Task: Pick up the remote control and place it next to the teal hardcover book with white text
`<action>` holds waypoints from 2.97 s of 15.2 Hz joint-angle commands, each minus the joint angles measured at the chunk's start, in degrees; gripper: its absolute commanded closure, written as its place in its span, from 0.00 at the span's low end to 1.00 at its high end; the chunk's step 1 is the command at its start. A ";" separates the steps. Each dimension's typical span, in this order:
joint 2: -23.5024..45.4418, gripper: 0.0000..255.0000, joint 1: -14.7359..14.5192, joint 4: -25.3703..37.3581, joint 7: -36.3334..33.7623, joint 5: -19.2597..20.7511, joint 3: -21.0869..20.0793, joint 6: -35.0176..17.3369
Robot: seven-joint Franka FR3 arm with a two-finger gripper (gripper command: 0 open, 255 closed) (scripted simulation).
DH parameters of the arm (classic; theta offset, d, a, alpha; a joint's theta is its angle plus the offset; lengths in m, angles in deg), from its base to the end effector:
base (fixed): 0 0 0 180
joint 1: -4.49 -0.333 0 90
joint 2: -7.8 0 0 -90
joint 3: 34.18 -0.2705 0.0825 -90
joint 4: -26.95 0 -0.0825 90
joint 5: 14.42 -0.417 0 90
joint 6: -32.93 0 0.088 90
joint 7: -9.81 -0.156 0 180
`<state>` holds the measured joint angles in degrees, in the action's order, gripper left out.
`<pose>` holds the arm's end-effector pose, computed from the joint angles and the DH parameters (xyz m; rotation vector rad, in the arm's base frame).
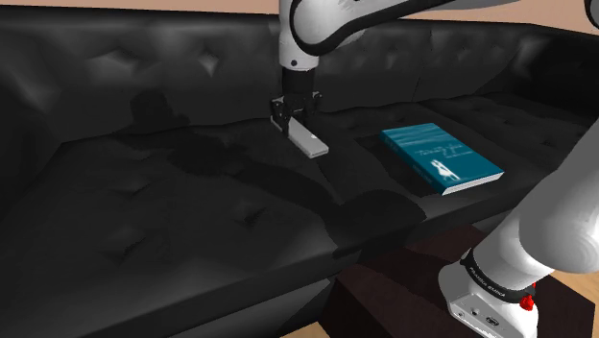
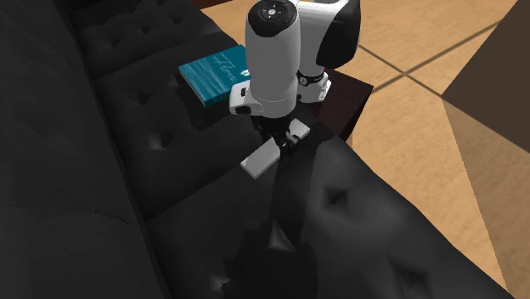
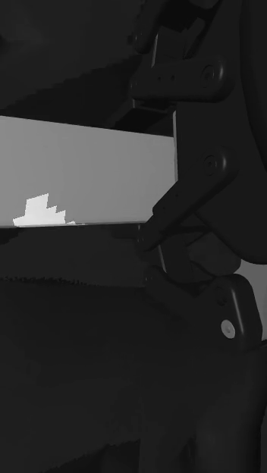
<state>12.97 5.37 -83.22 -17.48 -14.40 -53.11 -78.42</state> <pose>0.5666 0.1838 0.3322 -3.1277 0.2530 0.1113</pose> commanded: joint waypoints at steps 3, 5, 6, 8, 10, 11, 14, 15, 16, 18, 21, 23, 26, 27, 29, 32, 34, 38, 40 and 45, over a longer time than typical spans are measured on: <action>-5.71 1.00 2.56 -6.46 5.32 -1.68 2.01 -0.96; -8.46 1.00 3.75 -9.58 8.12 -2.30 3.31 -1.36; -9.77 1.00 4.33 -11.04 9.53 -2.53 4.00 -1.52; -12.24 1.00 5.45 -13.77 12.32 -2.84 5.46 -1.76; -14.53 1.00 6.55 -16.24 15.10 -2.94 7.02 -1.91; -15.59 1.00 7.10 -17.38 16.49 -2.91 7.84 -1.96; -18.49 1.00 8.78 -20.43 20.61 -2.55 10.40 -2.02; -19.35 1.00 9.36 -21.31 21.98 -2.34 11.27 -2.02; -20.16 1.00 9.94 -22.14 23.35 -2.09 12.17 -2.01; -21.61 1.00 11.16 -23.60 26.08 -1.48 13.98 -1.99; -23.35 1.00 13.07 -25.30 30.18 -0.34 16.77 -1.92; -24.21 1.00 14.38 -26.10 32.91 0.54 18.69 -1.89; -25.02 1.00 16.40 -26.82 37.02 1.97 21.59 -1.86; -25.16 1.00 17.08 -26.93 38.40 2.46 22.58 -1.87; -25.25 1.00 18.43 -26.94 41.16 3.43 24.55 -1.89; -24.87 1.00 20.41 -26.46 45.34 4.83 27.53 -1.97; -24.29 1.00 21.69 -25.81 48.15 5.66 29.51 -2.06; -22.36 1.00 24.11 -23.73 53.87 6.97 33.45 -2.29; -21.01 1.00 25.22 -22.30 56.78 7.39 35.41 -2.42; -16.57 1.00 27.75 -17.65 64.27 7.49 40.20 -2.68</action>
<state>-4.64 32.62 -101.25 45.25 -6.91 -13.87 -80.33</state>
